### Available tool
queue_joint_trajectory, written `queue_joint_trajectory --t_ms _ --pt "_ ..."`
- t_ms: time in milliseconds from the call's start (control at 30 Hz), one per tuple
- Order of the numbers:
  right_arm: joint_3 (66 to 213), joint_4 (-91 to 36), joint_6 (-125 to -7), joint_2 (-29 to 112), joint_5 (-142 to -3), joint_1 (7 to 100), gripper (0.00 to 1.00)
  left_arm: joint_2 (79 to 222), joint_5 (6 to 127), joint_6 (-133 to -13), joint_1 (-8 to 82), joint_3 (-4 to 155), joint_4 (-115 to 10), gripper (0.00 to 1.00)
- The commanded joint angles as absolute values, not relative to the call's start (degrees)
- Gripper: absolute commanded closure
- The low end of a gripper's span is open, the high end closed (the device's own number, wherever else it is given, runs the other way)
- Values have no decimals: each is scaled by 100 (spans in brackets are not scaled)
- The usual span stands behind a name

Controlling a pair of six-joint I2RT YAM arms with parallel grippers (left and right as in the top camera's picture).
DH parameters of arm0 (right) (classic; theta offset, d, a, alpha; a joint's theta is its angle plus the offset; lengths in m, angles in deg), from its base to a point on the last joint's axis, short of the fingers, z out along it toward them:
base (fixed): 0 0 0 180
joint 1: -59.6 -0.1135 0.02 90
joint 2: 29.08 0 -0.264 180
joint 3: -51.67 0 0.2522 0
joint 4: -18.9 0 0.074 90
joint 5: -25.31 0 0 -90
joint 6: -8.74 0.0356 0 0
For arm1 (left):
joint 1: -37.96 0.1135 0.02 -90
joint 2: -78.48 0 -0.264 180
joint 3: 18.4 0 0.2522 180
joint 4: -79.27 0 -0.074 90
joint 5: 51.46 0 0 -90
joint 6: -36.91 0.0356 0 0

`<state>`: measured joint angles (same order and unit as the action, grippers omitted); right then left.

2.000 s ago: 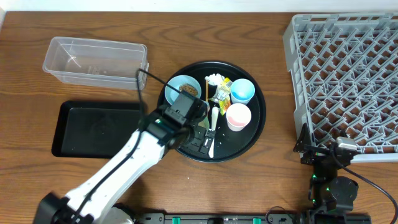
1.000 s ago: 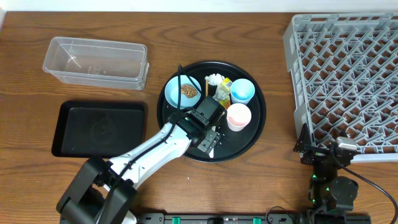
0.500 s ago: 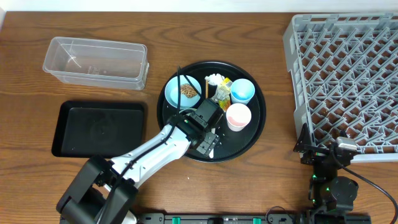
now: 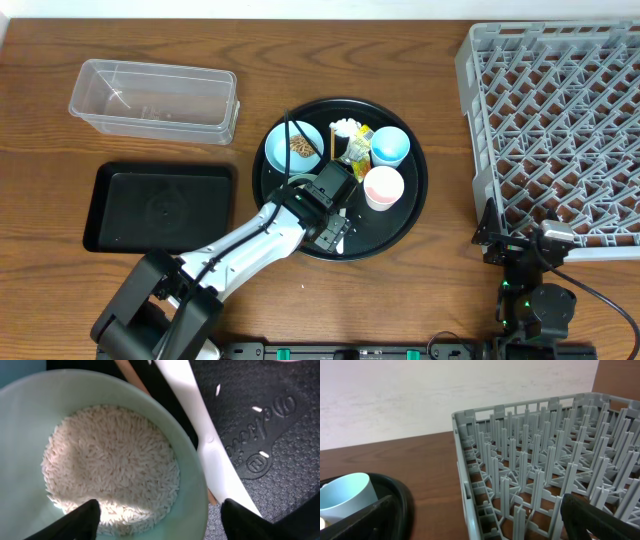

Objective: Sort waste into correct bins and load items into the dishwasher rack
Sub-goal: 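Lower the left gripper onto the green rice bowl rim and grasp it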

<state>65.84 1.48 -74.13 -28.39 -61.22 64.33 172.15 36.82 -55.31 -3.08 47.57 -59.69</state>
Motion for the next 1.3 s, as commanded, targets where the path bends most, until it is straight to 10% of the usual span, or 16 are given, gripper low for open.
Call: queue_joint_trajectory --t_ms 0,1267 --pt "6575 128 -7467 -2881 -6061 6370 1 17280 3639 -5590 -295 4683 -5971 27" --pt "6575 128 -7467 -2881 -6061 6370 1 17276 3656 -5617 -295 4735 -6266 94"
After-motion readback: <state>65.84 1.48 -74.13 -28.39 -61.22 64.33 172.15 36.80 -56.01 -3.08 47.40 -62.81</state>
